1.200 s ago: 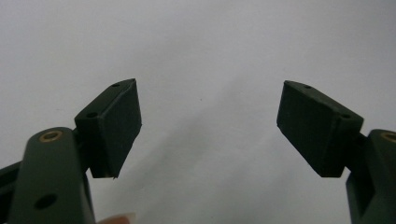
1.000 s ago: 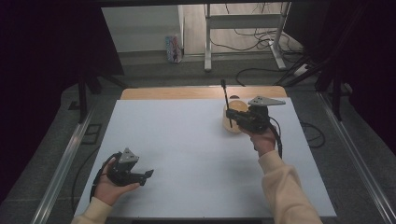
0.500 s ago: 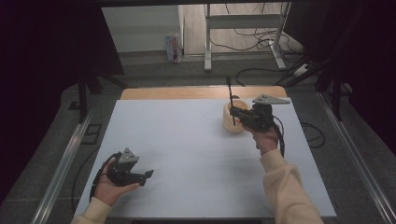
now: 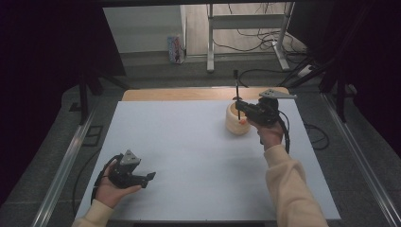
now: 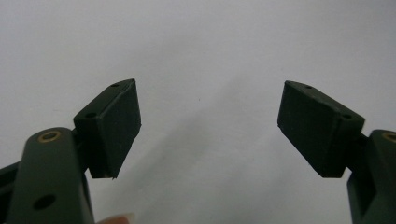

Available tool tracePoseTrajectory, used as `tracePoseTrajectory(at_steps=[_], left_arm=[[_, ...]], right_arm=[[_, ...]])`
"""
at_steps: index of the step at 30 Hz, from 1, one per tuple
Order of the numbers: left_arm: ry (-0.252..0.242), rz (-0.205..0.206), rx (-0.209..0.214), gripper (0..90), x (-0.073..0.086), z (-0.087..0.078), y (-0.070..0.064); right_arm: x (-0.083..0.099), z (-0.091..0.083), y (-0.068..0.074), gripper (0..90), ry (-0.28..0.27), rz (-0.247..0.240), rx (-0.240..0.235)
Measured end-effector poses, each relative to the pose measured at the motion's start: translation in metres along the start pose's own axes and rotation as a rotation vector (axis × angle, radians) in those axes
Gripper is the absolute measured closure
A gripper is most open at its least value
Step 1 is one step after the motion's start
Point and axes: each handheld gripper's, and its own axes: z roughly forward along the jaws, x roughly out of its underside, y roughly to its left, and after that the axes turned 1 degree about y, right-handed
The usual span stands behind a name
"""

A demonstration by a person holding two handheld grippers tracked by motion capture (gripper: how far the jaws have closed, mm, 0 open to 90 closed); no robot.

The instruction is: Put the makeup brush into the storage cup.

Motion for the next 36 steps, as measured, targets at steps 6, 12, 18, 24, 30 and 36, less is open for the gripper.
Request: tracePoseTrajectory(at_steps=[6,12,18,24,30,36], left_arm=[[-0.002,0.006,0.001,22.0,0.0,-0.001,-0.001],[0.001,0.004,0.002,22.0,0.0,0.0,-0.001],[0.001,0.003,0.002,22.0,0.0,0.0,-0.001],[0.005,0.002,0.005,22.0,0.0,0.0,-0.001],[0.01,0.004,0.007,22.0,0.001,0.001,0.0],[0.013,0.006,0.008,22.0,0.001,0.001,0.0]], right_arm=[[-0.005,0.006,-0.004,85.9,-0.002,0.003,0.015],[-0.007,0.011,-0.01,85.8,-0.002,0.024,0.038],[-0.009,0.015,-0.017,85.8,0.002,0.036,0.057],[-0.008,0.018,-0.022,85.8,0.002,0.048,0.064],[-0.007,0.02,-0.027,85.8,-0.005,0.075,0.058],[-0.005,0.023,-0.034,85.8,-0.007,0.097,0.075]])
